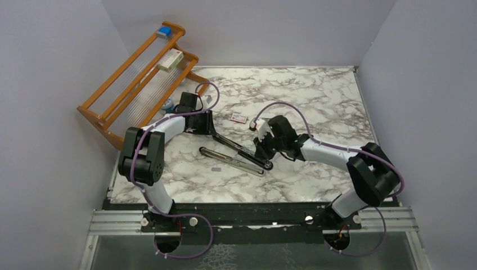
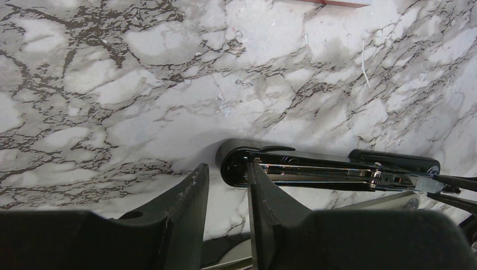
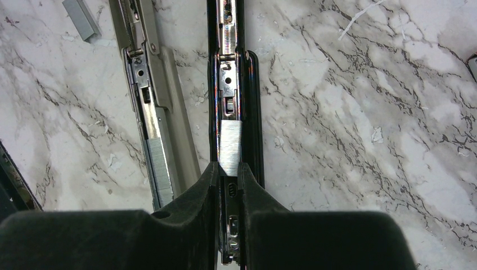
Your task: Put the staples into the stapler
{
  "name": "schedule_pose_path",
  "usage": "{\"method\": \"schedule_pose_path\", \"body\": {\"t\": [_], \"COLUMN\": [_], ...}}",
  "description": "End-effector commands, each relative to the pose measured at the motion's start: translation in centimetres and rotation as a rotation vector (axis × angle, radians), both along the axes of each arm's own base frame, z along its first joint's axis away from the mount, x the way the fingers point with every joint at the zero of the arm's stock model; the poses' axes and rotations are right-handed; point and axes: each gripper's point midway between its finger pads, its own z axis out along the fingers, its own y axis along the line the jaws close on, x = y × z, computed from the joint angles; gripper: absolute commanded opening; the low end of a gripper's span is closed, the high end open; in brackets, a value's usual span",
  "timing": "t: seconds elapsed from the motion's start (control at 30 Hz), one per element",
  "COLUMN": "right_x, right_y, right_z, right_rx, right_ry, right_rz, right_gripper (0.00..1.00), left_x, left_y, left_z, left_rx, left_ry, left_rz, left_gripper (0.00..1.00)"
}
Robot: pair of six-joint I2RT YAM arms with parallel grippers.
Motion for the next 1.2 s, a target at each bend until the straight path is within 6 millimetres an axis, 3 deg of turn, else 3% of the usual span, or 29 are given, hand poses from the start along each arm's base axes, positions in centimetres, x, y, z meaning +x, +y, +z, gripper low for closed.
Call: {"method": "schedule_pose_path", "body": {"t": [0.0, 1.17], "right_x": [-0.4, -1.7], "right_y": [0.3, -0.3], "right_z": [-0.2, -1.3], "right_rx": [-0.02, -0.125], "right_ry": [0.021, 0.154], "right_rz": [0.038, 0.083], "right_gripper": [0.13, 0.15], "left_x": [-0.4, -0.4], "left_y": [1.3, 1.3], "left_z": [-1.8, -1.7], "left_rx": [0.075, 0.075], "left_ry": [0.037, 0.036], "left_rz": [0.012, 0.012], "left_gripper": [0.33, 0.33]}}
